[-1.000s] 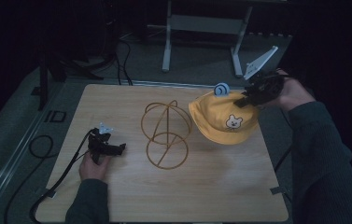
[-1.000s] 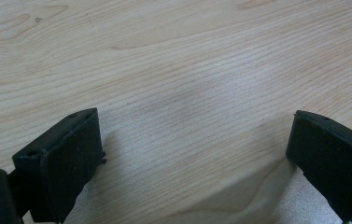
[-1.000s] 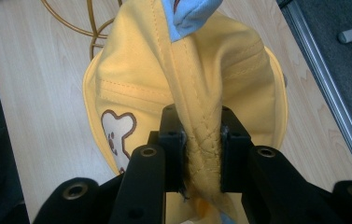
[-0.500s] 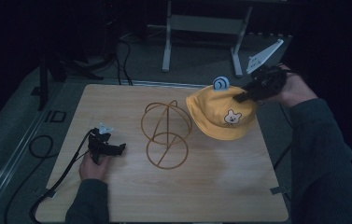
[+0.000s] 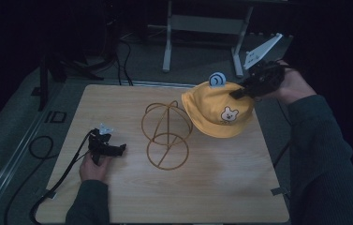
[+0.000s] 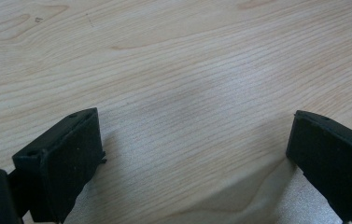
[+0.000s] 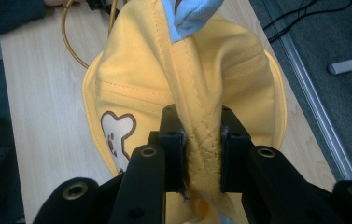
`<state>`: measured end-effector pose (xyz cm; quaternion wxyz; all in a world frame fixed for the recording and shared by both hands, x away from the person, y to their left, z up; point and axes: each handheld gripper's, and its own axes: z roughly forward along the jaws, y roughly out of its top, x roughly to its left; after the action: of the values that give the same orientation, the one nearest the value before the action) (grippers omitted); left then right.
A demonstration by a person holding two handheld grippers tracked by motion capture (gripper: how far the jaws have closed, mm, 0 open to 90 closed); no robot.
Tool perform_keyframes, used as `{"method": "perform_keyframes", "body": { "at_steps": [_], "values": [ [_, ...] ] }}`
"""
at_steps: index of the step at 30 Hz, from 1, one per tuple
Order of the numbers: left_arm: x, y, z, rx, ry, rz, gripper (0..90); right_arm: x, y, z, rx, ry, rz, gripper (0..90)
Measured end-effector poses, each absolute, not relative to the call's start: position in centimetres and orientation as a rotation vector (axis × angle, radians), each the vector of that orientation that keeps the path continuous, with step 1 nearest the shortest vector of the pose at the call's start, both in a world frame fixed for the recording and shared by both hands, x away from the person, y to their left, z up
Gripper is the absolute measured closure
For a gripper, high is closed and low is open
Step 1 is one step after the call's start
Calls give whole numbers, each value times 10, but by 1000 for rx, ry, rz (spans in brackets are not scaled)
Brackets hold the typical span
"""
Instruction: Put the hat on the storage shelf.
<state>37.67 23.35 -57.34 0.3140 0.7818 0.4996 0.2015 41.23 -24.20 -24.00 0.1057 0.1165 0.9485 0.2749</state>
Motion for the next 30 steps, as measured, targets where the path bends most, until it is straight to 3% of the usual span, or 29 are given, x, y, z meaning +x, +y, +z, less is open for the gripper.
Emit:
{"method": "perform_keyframes", "body": {
  "at_steps": [30],
  "values": [
    [377,234,-573,2061,1317,531,34,411,-225,-225,296,2786,856,759]
  ]
}}
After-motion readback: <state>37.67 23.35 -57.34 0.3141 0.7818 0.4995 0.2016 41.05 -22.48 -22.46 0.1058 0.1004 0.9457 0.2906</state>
